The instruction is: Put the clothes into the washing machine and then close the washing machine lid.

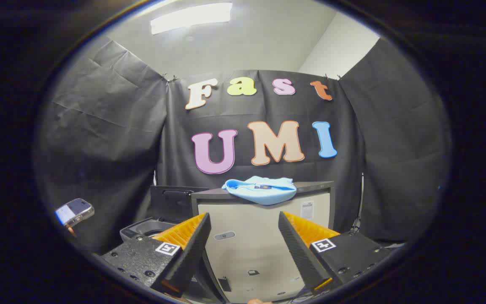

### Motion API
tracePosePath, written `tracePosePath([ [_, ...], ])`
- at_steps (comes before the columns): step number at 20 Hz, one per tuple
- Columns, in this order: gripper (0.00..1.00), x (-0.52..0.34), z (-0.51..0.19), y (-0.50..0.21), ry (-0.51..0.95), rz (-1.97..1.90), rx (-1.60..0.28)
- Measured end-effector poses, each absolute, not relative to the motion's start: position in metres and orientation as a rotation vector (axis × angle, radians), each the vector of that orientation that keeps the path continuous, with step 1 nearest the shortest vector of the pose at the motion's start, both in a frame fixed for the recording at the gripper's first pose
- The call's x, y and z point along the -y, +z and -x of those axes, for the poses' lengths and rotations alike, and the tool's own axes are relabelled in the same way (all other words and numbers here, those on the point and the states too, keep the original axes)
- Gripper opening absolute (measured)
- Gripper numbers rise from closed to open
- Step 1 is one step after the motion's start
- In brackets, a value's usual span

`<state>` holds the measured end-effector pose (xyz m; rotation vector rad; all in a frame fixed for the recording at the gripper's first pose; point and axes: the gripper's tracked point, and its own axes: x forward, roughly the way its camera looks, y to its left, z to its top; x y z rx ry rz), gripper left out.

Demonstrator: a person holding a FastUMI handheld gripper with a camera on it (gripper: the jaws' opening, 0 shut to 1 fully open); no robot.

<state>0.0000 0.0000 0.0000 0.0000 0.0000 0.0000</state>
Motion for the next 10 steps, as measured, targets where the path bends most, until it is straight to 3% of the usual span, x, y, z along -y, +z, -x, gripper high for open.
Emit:
tracePosePath([
  [10,0.97,0.000,-0.002,-0.013,0.022,0.015,-0.036],
])
